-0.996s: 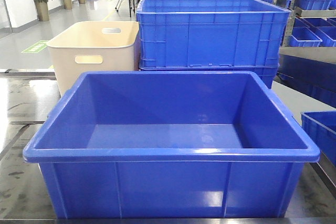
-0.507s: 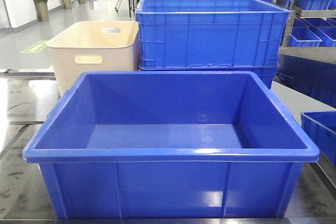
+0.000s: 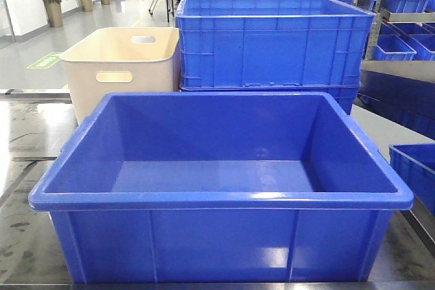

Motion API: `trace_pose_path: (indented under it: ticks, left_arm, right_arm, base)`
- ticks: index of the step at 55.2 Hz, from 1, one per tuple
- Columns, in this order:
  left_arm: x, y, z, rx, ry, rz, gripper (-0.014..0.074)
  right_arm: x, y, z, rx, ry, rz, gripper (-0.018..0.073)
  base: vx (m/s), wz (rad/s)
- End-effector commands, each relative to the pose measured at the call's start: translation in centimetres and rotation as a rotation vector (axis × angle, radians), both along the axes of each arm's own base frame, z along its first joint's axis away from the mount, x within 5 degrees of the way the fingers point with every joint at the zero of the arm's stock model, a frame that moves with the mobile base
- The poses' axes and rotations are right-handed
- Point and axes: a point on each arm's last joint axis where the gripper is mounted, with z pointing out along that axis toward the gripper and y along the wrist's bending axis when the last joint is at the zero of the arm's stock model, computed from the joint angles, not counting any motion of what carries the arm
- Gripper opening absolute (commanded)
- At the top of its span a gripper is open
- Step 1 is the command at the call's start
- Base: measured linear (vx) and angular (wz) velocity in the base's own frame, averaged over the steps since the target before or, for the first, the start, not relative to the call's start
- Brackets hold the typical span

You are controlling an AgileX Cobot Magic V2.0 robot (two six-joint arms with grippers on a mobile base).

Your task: Pick red and yellow blocks into blue bin

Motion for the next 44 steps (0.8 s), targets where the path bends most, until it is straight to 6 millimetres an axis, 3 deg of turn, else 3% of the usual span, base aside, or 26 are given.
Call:
trace_pose_path:
  ticks: [1, 14, 19, 27, 32, 35, 44]
  left_arm:
    - [-0.1, 0.1, 1.4, -0.017, -0.106, 0.015, 0.0002]
    - [-0.1, 0.1, 1.4, -0.017, -0.106, 0.015, 0.0002]
    - [-0.1, 0.1, 1.4, -0.017, -0.106, 0.015, 0.0002]
    - [-0.1, 0.1, 1.4, -0.017, -0.106, 0.015, 0.0002]
    - [-0.1, 0.1, 1.4, -0.017, -0.106, 0.015, 0.0002]
    - [-0.1, 0.1, 1.4, -0.017, -0.106, 0.015, 0.0002]
    - [-0.1, 0.1, 1.4, -0.017, -0.106, 0.015, 0.0002]
  right_arm:
    - [0.0, 0.0, 1.6, 0.016, -0.102, -0.004, -0.0011]
    - [-0.1, 0.0, 1.1, 0.045, -0.111, -0.003, -0.0011]
    - [-0.2, 0.0, -1.2, 0.085, -0.155, 0.001, -0.0011]
    - [-0.6, -0.2, -7.0, 0.112, -0.255, -0.005, -0.0011]
    - [-0.9, -0.9, -10.6, 0.205, -0.266, -0.100, -0.0011]
    - [-1.2, -1.4, -11.9, 0.255, -0.268, -0.166, -0.0011]
    - [-2.0, -2.2, -12.7, 0.151, -0.236, -0.279, -0.0011]
  base:
    - [0.00, 0.00]
    - [0.00, 0.00]
    - [0.00, 0.00]
    - [0.00, 0.00]
    - [0.00, 0.00]
    - [0.00, 0.00]
    - [0.00, 0.00]
